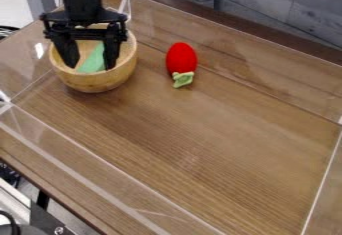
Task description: Remove the green stick from the brown bowl and put it on the table
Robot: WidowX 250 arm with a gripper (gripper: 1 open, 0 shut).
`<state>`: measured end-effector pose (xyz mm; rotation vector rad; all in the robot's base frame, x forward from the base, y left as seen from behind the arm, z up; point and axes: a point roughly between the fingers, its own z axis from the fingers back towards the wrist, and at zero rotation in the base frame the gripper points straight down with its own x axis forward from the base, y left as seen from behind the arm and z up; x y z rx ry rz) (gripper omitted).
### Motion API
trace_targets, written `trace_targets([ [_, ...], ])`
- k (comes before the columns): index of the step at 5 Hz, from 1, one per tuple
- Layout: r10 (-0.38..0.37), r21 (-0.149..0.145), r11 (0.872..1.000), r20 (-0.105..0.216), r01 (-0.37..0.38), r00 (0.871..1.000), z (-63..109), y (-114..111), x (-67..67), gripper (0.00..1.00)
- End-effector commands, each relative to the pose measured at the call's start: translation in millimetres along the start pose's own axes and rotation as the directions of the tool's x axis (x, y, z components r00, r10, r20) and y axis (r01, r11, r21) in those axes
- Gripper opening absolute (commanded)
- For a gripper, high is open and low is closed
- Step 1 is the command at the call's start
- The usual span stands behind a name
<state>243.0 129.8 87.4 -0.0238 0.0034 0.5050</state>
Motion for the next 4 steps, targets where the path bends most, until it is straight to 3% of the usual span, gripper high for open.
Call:
trace_targets([
  [1,0.018,0.005,1.000,0.055,-0.018,0.998,-3.3,3,19.1,1.00],
  [3,-0.032,0.031,0.999,0.070,0.030,0.997,-22.3,16,47.8,1.00],
  [4,-0.038,0.046,0.998,0.059,0.035,0.998,-27.4,27,59.2,1.00],
])
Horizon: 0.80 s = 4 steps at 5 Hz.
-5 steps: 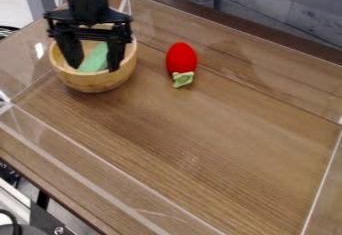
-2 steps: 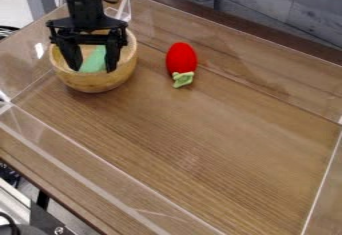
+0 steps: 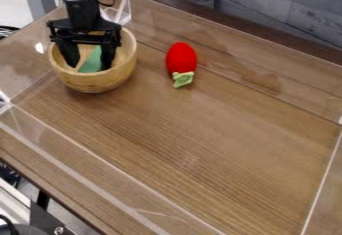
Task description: Remove the green stick from the brown bowl and put it on the table
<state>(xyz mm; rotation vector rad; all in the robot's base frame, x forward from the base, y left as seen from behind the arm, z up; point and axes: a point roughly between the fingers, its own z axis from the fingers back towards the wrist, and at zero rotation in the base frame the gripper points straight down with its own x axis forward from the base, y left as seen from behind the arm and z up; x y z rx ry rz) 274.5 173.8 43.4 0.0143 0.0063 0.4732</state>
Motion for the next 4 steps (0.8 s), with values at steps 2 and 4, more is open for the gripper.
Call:
trace_targets([
  [2,-0.065,0.015,0.998,0.043,0.064,0.997,18.6,-10,12.7,1.00],
  [4,0.010,0.013,1.000,0.028,-0.010,1.000,18.7,-14,6.8,1.00],
])
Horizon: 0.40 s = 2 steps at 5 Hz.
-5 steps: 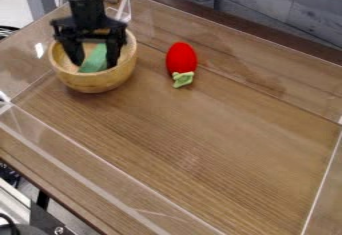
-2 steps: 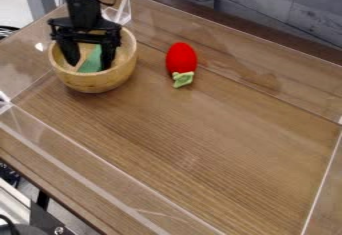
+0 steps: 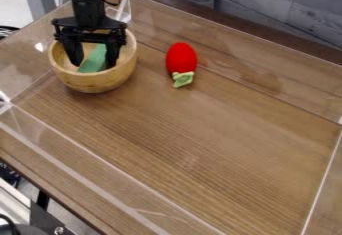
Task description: Remove the green stick from the brown bowl and put it on the table
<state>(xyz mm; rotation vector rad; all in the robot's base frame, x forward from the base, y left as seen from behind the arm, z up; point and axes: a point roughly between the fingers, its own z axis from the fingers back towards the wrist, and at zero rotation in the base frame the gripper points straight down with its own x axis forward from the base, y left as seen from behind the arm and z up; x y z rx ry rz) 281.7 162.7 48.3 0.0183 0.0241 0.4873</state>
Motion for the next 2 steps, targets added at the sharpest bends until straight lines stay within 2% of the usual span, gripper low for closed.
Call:
trace_targets([
  [1,0.027,0.006,1.000,0.037,-0.027,0.999,13.4,-1,3.1,1.00],
  [2,0.005,0.006,1.000,0.031,-0.005,0.999,10.2,7,17.5,1.00],
])
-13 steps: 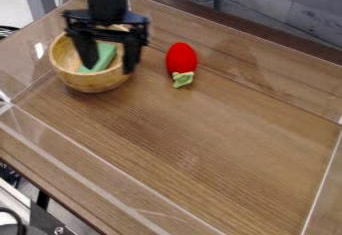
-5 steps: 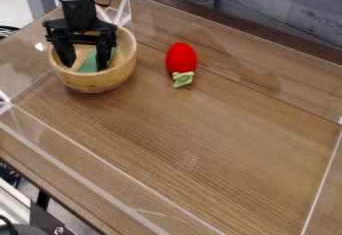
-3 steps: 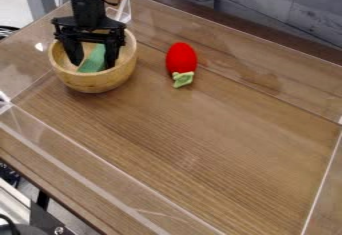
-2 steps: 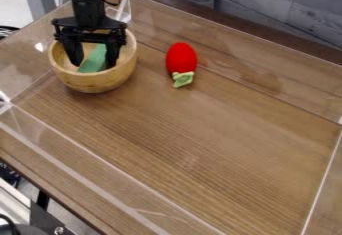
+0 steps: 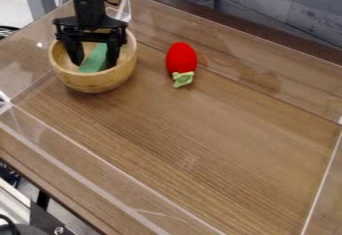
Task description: Remove the green stick from the brown bowl and put it on the table
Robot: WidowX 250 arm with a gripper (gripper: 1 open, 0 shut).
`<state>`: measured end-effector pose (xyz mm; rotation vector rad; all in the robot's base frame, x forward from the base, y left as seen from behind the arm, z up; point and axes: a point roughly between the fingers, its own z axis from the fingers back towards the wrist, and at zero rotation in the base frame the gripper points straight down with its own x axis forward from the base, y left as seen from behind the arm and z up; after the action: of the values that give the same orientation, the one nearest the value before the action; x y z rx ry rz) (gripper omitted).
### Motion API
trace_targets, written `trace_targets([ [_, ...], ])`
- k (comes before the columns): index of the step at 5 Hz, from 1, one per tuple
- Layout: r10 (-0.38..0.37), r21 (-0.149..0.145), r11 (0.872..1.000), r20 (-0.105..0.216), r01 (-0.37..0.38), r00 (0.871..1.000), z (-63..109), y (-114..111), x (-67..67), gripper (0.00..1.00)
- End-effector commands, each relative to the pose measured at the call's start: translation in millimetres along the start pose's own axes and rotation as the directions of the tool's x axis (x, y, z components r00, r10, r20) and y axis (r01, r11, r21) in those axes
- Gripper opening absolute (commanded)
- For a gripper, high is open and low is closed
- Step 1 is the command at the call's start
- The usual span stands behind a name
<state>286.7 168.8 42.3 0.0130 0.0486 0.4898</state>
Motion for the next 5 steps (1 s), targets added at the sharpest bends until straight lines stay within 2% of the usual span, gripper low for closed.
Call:
trace_targets([
  [1,-0.010,0.007,1.000,0.050,0.009,0.999,12.7,12.5,24.1,1.00],
  [2,0.006,0.008,1.000,0.038,-0.006,0.999,18.9,13.1,22.0,1.00],
  [3,0.015,0.006,1.000,0.038,-0.015,0.999,19.0,19.0,24.0,0.00],
  [5,0.115,-0.027,0.993,0.048,-0.114,0.992,19.5,17.1,21.5,0.00],
])
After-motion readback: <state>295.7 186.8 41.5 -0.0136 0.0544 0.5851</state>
